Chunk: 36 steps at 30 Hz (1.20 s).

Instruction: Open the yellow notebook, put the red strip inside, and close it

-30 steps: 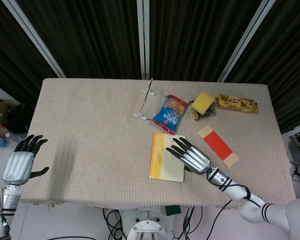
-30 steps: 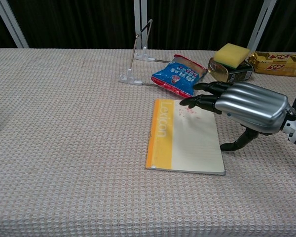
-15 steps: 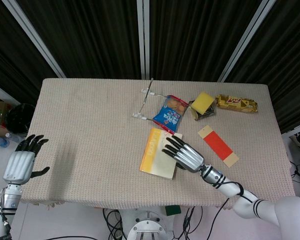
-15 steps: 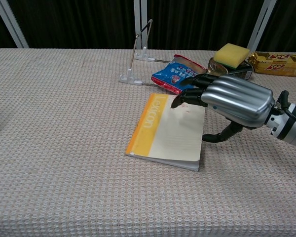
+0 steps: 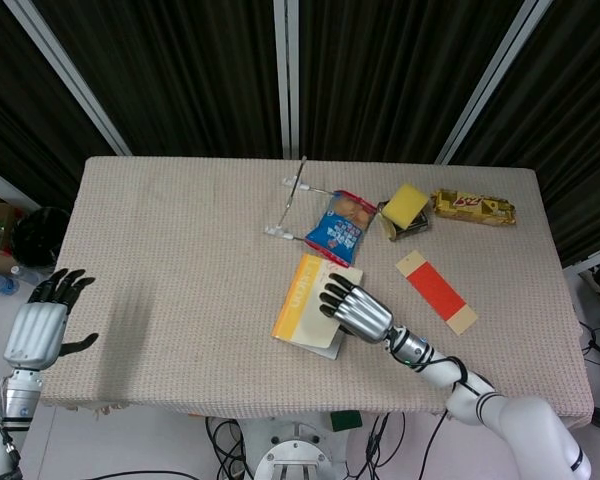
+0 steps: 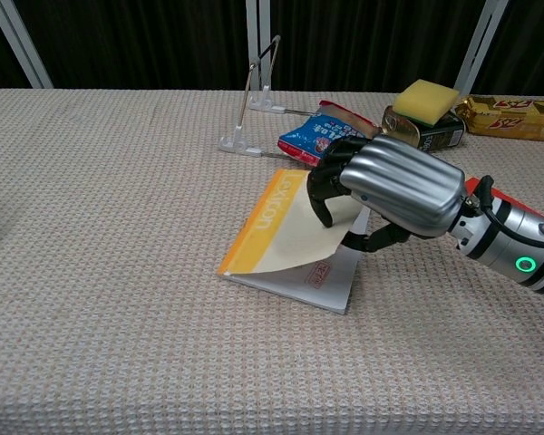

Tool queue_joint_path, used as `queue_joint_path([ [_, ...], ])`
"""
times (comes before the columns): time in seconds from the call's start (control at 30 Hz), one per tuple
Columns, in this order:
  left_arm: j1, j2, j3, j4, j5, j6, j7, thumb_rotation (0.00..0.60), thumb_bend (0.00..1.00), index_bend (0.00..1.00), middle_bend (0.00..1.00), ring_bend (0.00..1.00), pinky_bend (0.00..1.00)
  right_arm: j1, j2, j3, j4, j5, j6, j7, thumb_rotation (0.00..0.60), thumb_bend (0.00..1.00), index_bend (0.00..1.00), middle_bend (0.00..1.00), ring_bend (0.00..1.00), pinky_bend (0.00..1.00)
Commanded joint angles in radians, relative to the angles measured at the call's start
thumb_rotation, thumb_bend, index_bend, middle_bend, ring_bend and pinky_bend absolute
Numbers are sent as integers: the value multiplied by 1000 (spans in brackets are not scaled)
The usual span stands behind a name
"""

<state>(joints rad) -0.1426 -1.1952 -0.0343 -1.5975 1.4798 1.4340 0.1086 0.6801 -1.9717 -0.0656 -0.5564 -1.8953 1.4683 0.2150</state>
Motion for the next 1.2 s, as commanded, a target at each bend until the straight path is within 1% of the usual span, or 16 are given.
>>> queue_joint_path([
  [0.03, 3, 3, 0, -3, 0, 5, 1, 600, 53, 188, 128, 90, 200, 7, 2, -35, 50, -35, 73, 46, 600, 421, 663, 426, 324, 254],
  [0.23, 1, 1, -5, -7, -2, 5, 0, 600, 53, 188, 128, 90, 201, 8, 105, -92, 41, -85, 166, 53, 600, 426, 684, 434, 330, 254],
  [0.3, -3, -2, -7, -8, -1, 0, 4, 600, 53, 188, 128, 90, 200, 21, 143, -109, 26, -107, 187, 40, 600, 425, 684, 435, 330, 254],
  [0.4, -9, -3, -8, -13, 1, -6, 11, 600, 53, 188, 128, 90, 201, 55, 186, -120, 8, -132, 204, 16, 600, 427, 684, 435, 330, 254],
  [0.53, -13, -1, -10, -21, -1, -9, 20, 600, 53, 188, 128, 90, 201, 116, 219, -106, -15, -141, 199, 7, 600, 428, 684, 435, 330, 255],
  [0.67, -13, 4, -12, -28, -9, -11, 24, 600, 53, 188, 128, 90, 200, 193, 219, -76, -36, -136, 162, 2, 600, 427, 668, 432, 330, 255],
  [0.73, -12, 5, -12, -29, -10, -12, 26, 600, 53, 188, 128, 90, 200, 240, 209, -64, -37, -139, 137, 6, 600, 426, 628, 425, 313, 253],
  [0.83, -11, 6, -9, -30, -13, -14, 28, 600, 53, 188, 128, 90, 201, 302, 182, -49, -27, -146, 105, -8, 600, 411, 538, 390, 241, 211],
  [0.87, -10, 6, -9, -30, -14, -14, 28, 600, 53, 188, 128, 90, 200, 318, 172, -45, -24, -148, 99, -12, 600, 386, 505, 372, 215, 188],
  [0.93, -7, 6, -8, -28, -18, -14, 26, 600, 53, 188, 128, 90, 200, 350, 149, -37, -21, -145, 72, -21, 600, 294, 421, 325, 161, 148],
  [1.0, -5, 5, -8, -26, -22, -13, 22, 600, 53, 188, 128, 90, 201, 375, 128, -27, -33, -134, 35, -33, 600, 197, 281, 245, 90, 96],
  [1.03, -4, 5, -7, -25, -22, -13, 20, 600, 53, 188, 128, 90, 201, 384, 121, -23, -41, -128, 18, -41, 600, 157, 196, 194, 50, 68],
  [1.07, -4, 5, -7, -24, -22, -12, 19, 600, 53, 188, 128, 90, 200, 392, 115, -19, -52, -122, 0, -50, 600, 127, 118, 143, 22, 40],
  [1.1, -4, 4, -6, -22, -21, -12, 18, 600, 53, 188, 128, 91, 200, 400, 111, -15, -70, -114, -23, -64, 600, 104, 64, 106, 7, 22],
  [1.13, -3, 4, -6, -20, -20, -12, 17, 600, 53, 188, 128, 95, 201, 405, 110, -10, -83, -107, -36, -79, 600, 81, 21, 67, 0, 7],
  [1.2, -4, 3, -6, -16, -19, -13, 14, 600, 53, 188, 128, 103, 201, 404, 114, 8, -123, -80, -61, -109, 600, 59, 0, 23, 0, 0],
])
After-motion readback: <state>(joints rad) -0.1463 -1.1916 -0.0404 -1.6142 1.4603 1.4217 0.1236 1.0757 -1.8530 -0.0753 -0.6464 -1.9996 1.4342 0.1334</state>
